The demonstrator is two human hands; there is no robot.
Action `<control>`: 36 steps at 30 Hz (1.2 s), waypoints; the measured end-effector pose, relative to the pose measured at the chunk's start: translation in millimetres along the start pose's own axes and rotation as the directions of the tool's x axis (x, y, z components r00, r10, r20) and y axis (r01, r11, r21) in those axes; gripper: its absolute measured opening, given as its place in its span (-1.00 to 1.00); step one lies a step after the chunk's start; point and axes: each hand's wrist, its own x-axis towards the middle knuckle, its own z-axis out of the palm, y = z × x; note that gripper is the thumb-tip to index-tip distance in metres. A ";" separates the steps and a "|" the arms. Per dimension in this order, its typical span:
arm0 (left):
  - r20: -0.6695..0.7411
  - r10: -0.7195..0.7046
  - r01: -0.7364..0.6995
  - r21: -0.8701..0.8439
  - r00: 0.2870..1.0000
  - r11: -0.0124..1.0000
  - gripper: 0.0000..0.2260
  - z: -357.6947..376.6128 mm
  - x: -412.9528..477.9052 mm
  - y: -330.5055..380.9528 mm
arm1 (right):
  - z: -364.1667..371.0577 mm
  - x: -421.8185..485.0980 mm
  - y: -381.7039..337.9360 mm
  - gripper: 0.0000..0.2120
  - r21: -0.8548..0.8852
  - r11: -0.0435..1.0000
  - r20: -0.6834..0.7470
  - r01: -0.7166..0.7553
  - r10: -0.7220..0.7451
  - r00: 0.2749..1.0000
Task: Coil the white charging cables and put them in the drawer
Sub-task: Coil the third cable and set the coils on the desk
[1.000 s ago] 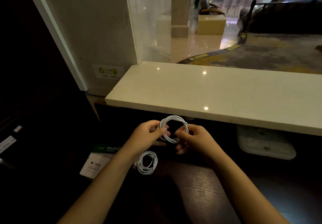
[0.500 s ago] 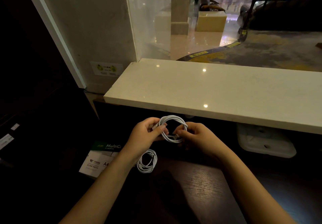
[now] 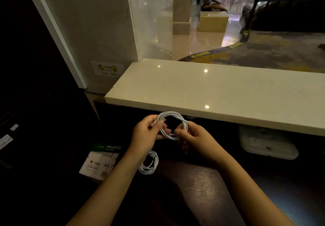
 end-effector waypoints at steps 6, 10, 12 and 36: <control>-0.079 -0.015 0.014 -0.016 0.997 1.000 -0.90 -1.8 3.3 -2.5 | -2.5 -3.1 5.9 -0.76 0.252 0.968 0.101 0.015 -0.042 0.994; -0.137 -0.049 0.041 -0.062 0.989 0.997 -0.88 -2.6 3.6 -5.3 | -8.1 -3.0 10.6 -0.75 0.329 0.944 0.150 0.002 -0.055 0.987; -0.173 -0.065 0.052 -0.080 0.983 0.995 -0.87 -2.5 3.4 -7.2 | -11.9 -2.8 12.2 -0.74 0.316 0.949 0.172 -0.001 -0.057 0.983; -0.048 -0.251 0.240 -0.167 0.967 0.956 -0.80 -0.9 -6.1 -34.9 | 5.4 19.1 32.1 -0.76 0.255 0.944 0.028 -0.210 0.210 0.977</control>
